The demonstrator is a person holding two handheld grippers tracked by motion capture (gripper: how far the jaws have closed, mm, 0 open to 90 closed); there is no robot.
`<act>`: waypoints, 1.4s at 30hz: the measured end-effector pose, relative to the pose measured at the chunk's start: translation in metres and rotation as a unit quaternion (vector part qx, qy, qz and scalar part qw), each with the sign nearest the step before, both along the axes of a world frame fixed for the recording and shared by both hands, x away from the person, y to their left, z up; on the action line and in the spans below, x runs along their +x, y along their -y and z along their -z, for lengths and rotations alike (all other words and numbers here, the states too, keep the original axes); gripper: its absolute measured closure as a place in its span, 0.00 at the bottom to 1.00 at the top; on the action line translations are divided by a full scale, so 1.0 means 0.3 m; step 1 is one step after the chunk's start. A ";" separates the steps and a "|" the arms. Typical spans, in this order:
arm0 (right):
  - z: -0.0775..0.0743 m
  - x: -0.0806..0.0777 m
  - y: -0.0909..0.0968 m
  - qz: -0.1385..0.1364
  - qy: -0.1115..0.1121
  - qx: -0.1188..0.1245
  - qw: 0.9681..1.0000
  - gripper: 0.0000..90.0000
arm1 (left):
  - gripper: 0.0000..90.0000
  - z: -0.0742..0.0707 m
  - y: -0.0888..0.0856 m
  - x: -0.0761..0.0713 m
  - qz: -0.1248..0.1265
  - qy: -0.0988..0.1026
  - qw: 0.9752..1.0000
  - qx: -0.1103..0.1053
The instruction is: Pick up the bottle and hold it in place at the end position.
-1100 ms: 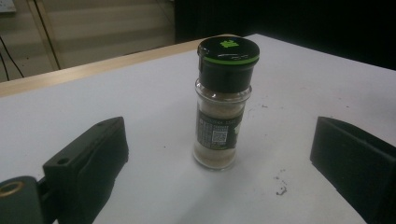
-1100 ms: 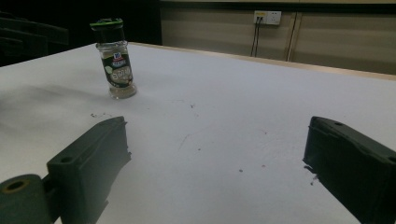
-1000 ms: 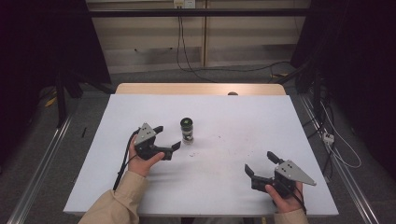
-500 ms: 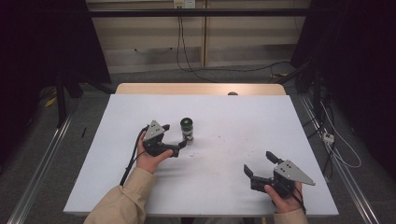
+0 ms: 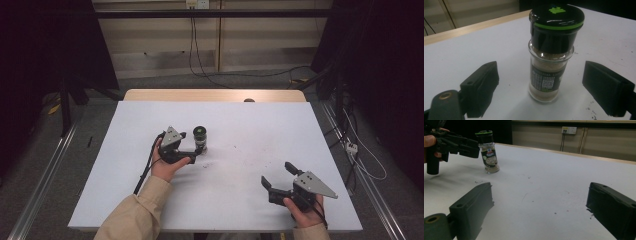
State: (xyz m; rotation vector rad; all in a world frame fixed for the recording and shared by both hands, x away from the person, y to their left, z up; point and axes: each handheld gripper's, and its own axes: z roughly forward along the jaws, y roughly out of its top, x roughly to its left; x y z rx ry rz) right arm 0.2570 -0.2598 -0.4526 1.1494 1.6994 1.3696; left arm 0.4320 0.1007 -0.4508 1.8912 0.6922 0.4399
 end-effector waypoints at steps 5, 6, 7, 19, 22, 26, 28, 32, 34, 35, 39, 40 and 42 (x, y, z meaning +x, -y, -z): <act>0.001 0.001 0.002 0.000 -0.002 0.002 1.000 0.07 | 0.24 0.004 0.018 0.011 0.006 -0.005 1.000 0.001; 0.001 0.001 0.002 0.000 -0.002 0.002 1.000 0.07 | 0.25 0.005 0.021 0.014 0.006 -0.008 1.000 0.001; 0.001 0.001 0.002 0.000 -0.002 0.002 1.000 0.07 | 0.25 0.007 0.023 0.016 0.006 -0.007 1.000 0.001; 0.003 0.002 0.003 0.002 -0.002 0.004 1.000 0.07 | 0.36 0.027 0.046 0.023 0.006 -0.012 1.000 0.000; 0.003 0.002 0.003 0.001 -0.003 0.004 1.000 0.07 | 0.38 0.027 0.051 0.023 0.006 -0.014 1.000 -0.005; 0.004 0.003 0.003 0.001 -0.003 0.005 1.000 0.07 | 0.39 0.026 0.054 0.022 0.001 -0.014 1.000 -0.003; 0.004 0.003 0.003 0.000 -0.003 0.005 1.000 0.07 | 0.40 0.027 0.056 0.022 0.001 -0.014 1.000 -0.003; 0.005 0.004 0.002 0.000 -0.004 0.005 1.000 0.07 | 0.42 0.029 0.062 0.020 0.001 -0.015 1.000 0.000; 0.005 0.004 0.003 0.000 -0.004 0.005 1.000 0.07 | 0.43 0.028 0.068 0.019 -0.003 -0.016 1.000 0.002; 0.005 0.004 0.003 0.000 -0.004 0.005 1.000 0.07 | 0.43 0.027 0.070 0.021 -0.003 -0.014 1.000 0.007; 0.004 0.005 0.006 0.001 -0.003 0.006 1.000 0.07 | 0.47 0.025 0.079 0.022 -0.002 -0.013 1.000 0.004; 0.004 0.004 0.006 0.001 -0.003 0.005 1.000 0.07 | 0.49 0.023 0.085 0.022 -0.003 -0.009 1.000 0.006; 0.004 0.004 0.007 0.001 -0.003 0.005 1.000 0.07 | 0.54 0.022 0.087 0.023 -0.001 -0.007 1.000 0.008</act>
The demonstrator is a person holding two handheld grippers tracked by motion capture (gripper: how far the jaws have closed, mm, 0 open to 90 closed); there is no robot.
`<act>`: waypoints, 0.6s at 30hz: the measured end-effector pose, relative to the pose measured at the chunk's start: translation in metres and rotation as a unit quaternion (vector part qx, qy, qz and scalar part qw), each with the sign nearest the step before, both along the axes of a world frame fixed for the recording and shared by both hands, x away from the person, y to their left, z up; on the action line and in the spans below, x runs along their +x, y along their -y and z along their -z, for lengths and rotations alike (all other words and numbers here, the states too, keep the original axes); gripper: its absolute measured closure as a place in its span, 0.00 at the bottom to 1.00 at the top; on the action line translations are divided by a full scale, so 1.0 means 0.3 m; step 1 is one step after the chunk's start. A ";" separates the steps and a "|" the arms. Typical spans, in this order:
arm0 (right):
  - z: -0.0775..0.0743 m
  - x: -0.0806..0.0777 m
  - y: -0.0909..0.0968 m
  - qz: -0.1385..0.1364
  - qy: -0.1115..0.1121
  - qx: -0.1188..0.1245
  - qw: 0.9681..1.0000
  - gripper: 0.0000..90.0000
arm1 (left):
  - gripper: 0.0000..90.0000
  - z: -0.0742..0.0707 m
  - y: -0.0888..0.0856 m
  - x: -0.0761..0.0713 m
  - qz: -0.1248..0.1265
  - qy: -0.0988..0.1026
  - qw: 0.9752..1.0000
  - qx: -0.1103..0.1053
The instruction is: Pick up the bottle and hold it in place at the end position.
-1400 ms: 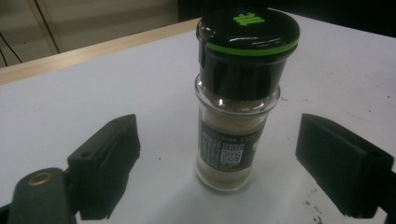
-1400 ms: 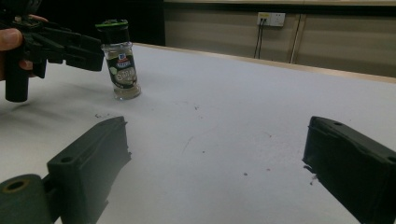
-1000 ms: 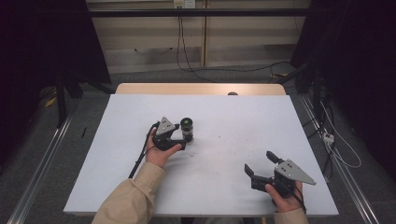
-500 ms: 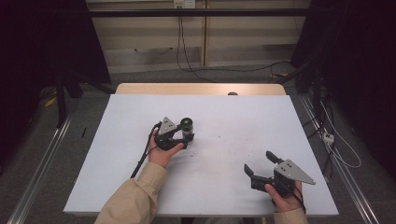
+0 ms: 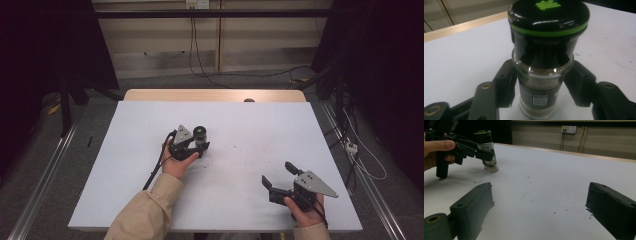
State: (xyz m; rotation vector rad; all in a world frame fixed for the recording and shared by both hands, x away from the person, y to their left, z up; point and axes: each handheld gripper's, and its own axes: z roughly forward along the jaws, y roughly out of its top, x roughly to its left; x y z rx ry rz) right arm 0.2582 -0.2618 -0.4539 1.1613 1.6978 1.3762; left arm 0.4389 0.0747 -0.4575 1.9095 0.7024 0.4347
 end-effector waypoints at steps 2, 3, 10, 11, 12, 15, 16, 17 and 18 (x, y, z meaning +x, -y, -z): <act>0.001 0.000 0.001 -0.001 0.001 -0.001 1.000 0.07 | 0.58 -0.001 0.003 0.001 -0.003 0.005 1.000 0.006; 0.000 -0.001 0.002 0.000 0.001 -0.001 1.000 0.07 | 0.58 0.000 0.003 0.002 -0.003 0.006 1.000 0.006; 0.000 -0.001 0.003 0.001 0.001 0.000 1.000 0.07 | 0.59 0.000 0.003 0.005 0.013 0.015 1.000 0.007; 0.000 -0.001 0.003 0.001 0.001 0.000 1.000 0.07 | 0.59 0.000 0.003 0.005 0.013 0.015 1.000 0.007; 0.000 -0.001 0.002 0.001 0.001 0.000 1.000 0.07 | 0.59 0.000 0.002 0.005 0.015 0.015 1.000 0.007; 0.000 -0.001 0.001 0.000 0.001 0.000 1.000 0.07 | 0.59 -0.001 0.001 0.006 0.017 0.021 1.000 0.011; 0.000 -0.001 0.001 0.000 0.002 0.000 1.000 0.07 | 0.59 -0.001 0.001 0.006 0.018 0.020 1.000 0.012; 0.000 -0.001 0.001 0.001 0.001 0.000 1.000 0.07 | 0.59 -0.002 0.002 0.007 0.019 0.019 1.000 0.011; 0.000 -0.001 0.002 0.001 0.001 0.000 1.000 0.07 | 0.59 -0.002 0.002 0.008 0.020 0.018 1.000 0.009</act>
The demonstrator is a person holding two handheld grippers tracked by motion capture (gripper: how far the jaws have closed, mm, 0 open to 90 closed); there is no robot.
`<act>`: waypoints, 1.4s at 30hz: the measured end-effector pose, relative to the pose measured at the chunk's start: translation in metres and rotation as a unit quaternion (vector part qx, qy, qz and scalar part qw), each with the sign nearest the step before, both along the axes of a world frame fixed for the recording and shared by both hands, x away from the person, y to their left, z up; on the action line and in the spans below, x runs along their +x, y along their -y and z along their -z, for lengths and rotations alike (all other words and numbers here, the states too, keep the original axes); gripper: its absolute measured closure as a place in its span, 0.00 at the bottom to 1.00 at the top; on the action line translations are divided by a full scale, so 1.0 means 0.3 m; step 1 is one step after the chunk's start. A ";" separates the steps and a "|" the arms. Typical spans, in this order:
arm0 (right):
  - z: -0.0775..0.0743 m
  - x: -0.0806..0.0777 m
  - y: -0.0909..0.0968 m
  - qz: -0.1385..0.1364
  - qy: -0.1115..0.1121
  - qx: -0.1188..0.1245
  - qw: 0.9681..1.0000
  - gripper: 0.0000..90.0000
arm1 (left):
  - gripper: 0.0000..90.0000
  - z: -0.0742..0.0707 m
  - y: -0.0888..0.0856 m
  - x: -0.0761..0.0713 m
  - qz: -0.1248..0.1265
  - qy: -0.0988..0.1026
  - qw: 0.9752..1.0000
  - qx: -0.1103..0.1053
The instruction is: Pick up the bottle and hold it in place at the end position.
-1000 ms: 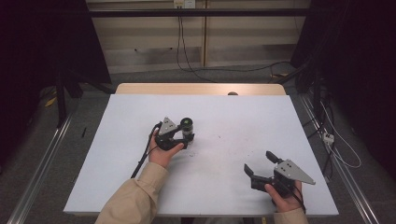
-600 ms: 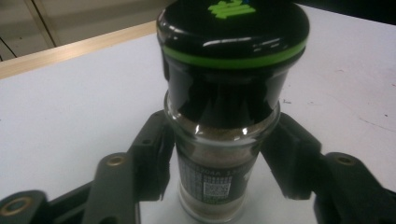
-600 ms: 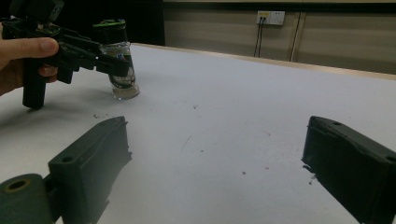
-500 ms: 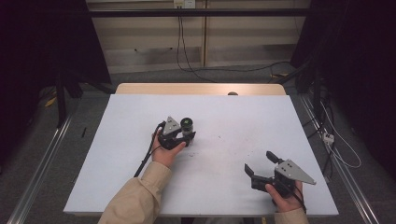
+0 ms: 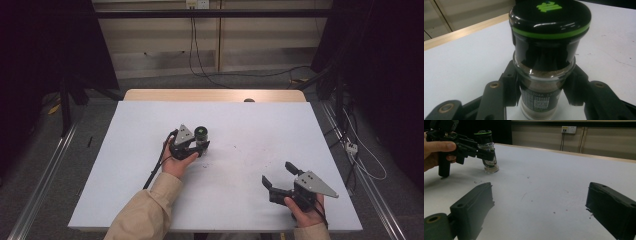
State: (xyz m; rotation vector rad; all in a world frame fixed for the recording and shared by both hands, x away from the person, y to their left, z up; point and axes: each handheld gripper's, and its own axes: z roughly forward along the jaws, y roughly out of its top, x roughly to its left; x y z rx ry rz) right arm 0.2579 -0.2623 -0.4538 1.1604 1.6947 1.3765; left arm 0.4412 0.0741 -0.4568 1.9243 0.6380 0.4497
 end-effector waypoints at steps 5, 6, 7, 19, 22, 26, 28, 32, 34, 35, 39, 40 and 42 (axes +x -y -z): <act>-0.001 0.000 0.000 0.000 0.000 0.001 1.000 0.07 | 0.59 -0.010 0.008 0.003 0.012 0.004 1.000 -0.002; 0.000 0.000 0.001 0.000 0.000 0.000 1.000 0.07 | 0.59 -0.013 0.013 0.003 0.013 0.002 1.000 -0.005; 0.000 0.000 0.001 0.000 0.000 0.000 1.000 0.07 | 0.59 -0.018 0.017 0.005 0.017 0.005 1.000 -0.007; 0.000 0.001 0.002 0.000 -0.002 0.001 1.000 0.07 | 0.59 -0.019 0.032 0.017 0.028 0.000 1.000 -0.007; -0.001 0.002 0.002 0.000 -0.002 0.001 1.000 0.07 | 0.59 -0.025 0.040 0.019 0.034 0.000 0.999 -0.007; -0.001 0.002 0.006 0.002 -0.002 0.002 1.000 0.07 | 0.59 -0.026 0.051 0.026 0.040 0.001 0.999 -0.003; -0.001 0.001 0.008 0.003 -0.002 0.002 1.000 0.07 | 0.59 -0.024 0.057 0.025 0.038 -0.003 0.999 -0.006; -0.001 0.001 0.007 0.002 -0.002 0.002 1.000 0.07 | 0.59 -0.022 0.065 0.029 0.040 0.001 0.999 -0.002; -0.001 0.001 0.006 0.002 -0.002 0.001 1.000 0.07 | 0.59 -0.021 0.072 0.029 0.041 -0.004 0.999 -0.007; -0.001 0.002 0.005 0.000 -0.002 0.002 1.000 0.07 | 0.59 -0.021 0.074 0.029 0.041 -0.003 0.999 -0.005; 0.000 0.002 0.004 0.000 -0.002 0.002 1.000 0.07 | 0.59 -0.017 0.079 0.032 0.043 -0.004 0.999 -0.004; 0.000 0.002 0.004 0.000 -0.002 0.002 1.000 0.07 | 0.59 -0.016 0.080 0.033 0.042 -0.004 0.999 -0.006; 0.000 0.003 0.004 0.000 -0.003 0.003 1.000 0.07 | 0.59 -0.016 0.078 0.036 0.042 0.000 0.999 -0.001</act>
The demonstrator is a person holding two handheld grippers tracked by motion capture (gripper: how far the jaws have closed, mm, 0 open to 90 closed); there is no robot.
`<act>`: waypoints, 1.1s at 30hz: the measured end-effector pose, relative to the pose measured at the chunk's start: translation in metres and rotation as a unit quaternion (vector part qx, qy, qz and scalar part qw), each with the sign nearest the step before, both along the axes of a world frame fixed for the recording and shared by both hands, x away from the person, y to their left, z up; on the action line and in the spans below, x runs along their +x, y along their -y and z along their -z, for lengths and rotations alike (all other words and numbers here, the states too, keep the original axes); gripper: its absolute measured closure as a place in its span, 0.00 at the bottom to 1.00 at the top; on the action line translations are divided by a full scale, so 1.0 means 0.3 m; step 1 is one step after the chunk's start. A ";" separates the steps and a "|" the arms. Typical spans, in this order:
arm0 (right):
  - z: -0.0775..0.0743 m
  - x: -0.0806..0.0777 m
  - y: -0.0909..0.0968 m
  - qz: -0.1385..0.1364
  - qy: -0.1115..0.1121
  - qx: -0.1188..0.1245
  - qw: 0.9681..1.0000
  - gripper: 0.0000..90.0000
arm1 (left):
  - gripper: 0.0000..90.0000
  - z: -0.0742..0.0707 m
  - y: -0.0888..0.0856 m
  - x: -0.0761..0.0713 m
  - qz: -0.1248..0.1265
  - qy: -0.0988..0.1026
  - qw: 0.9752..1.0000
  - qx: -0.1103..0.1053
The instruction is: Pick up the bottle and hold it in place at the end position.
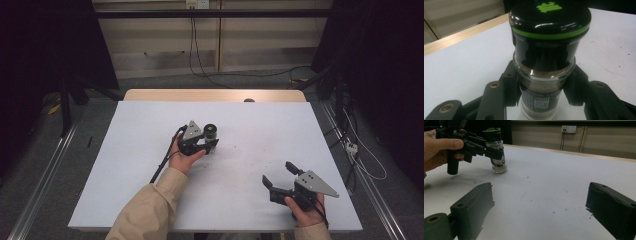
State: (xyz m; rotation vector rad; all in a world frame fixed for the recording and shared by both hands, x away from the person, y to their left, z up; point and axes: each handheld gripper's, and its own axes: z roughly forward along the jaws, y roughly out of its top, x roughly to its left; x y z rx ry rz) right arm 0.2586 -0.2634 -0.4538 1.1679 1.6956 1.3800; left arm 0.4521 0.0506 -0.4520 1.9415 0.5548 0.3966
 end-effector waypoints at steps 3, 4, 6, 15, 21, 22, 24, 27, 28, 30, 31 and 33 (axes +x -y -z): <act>0.000 0.000 -0.001 -0.002 -0.001 0.000 1.000 0.07 | 0.59 0.002 0.004 0.002 0.002 -0.006 1.000 -0.004; 0.000 0.000 -0.002 -0.002 -0.001 0.000 1.000 0.07 | 0.59 0.000 0.005 0.005 0.003 -0.002 1.000 0.000; 0.000 0.001 -0.002 -0.002 0.000 -0.001 1.000 0.07 | 0.59 -0.003 0.008 0.006 0.004 -0.001 1.000 -0.002; 0.001 0.000 -0.002 -0.002 -0.001 0.000 1.000 0.07 | 0.59 -0.008 0.033 0.012 0.011 0.003 1.000 -0.003; 0.001 0.001 -0.001 -0.002 -0.001 0.000 1.000 0.07 | 0.59 -0.002 0.039 0.015 0.012 0.002 1.000 -0.004; 0.001 0.001 -0.001 -0.002 -0.001 0.000 1.000 0.07 | 0.59 -0.001 0.038 0.016 0.012 0.005 1.000 -0.002; 0.001 0.000 -0.001 -0.002 -0.001 0.000 1.000 0.07 | 0.59 0.003 0.043 0.015 0.009 0.000 1.000 -0.009; 0.001 0.000 -0.002 -0.002 -0.001 0.001 1.000 0.07 | 0.59 0.006 0.044 0.018 0.013 0.002 1.000 -0.006; 0.002 0.000 -0.002 -0.002 -0.001 0.000 1.000 0.07 | 0.59 0.007 0.046 0.017 0.013 0.005 1.000 -0.004; 0.002 0.000 -0.002 -0.002 -0.001 0.001 1.000 0.07 | 0.59 0.009 0.047 0.017 0.014 0.002 1.000 -0.005; 0.002 0.000 -0.003 -0.003 -0.002 0.000 1.000 0.07 | 0.59 0.010 0.047 0.017 0.013 0.003 1.000 -0.004; 0.002 0.000 -0.003 -0.003 -0.002 0.000 1.000 0.07 | 0.59 0.011 0.047 0.018 0.015 0.006 1.000 -0.004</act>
